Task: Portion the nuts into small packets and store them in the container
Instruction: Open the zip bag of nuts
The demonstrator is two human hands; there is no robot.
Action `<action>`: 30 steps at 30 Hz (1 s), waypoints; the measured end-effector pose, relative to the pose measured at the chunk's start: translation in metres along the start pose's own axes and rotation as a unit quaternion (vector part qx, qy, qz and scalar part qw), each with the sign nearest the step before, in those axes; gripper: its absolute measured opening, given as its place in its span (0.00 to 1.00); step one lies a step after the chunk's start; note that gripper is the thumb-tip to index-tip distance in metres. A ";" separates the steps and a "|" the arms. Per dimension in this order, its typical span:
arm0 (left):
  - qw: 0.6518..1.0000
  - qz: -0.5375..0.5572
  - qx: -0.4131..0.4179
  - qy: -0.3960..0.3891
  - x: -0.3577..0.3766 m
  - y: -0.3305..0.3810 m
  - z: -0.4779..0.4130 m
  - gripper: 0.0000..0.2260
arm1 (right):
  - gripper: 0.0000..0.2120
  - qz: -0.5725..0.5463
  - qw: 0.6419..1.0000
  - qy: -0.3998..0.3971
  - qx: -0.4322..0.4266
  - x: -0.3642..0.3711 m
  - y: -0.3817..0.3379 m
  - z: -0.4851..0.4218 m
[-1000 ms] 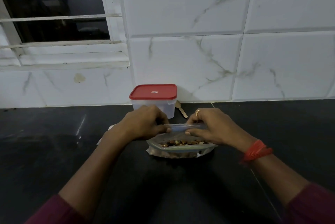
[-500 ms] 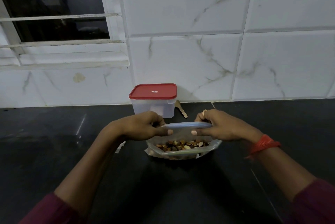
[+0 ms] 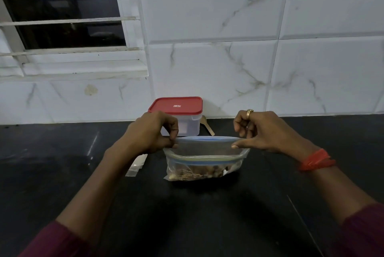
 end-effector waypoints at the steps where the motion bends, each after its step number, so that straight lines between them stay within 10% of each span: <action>1: 1.000 -0.001 0.004 -0.001 -0.001 0.001 0.001 0.15 | 0.17 0.005 1.000 -0.002 -0.015 0.000 0.000 0.000; 9: 0.999 -0.020 0.024 0.030 -0.008 0.005 0.002 0.18 | 0.14 0.054 0.988 0.006 -0.146 -0.001 -0.012 0.000; 16: 0.993 -0.117 0.005 -0.004 -0.007 0.008 0.001 0.11 | 0.11 0.161 0.983 -0.057 -0.059 -0.001 -0.009 -0.002; 30: 0.990 0.047 -0.035 -0.126 0.007 -0.001 0.002 0.10 | 0.18 0.065 0.985 -0.157 0.017 0.007 -0.003 0.002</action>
Point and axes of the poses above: each hand's wrist, its own z-axis away from the middle knuckle, its own x-axis out of the palm, y = z × x, the point moved 3 cm from there along -z, towards the middle knuckle, and after that the axes turned 4 degrees about -y, right-handed, at the moved point
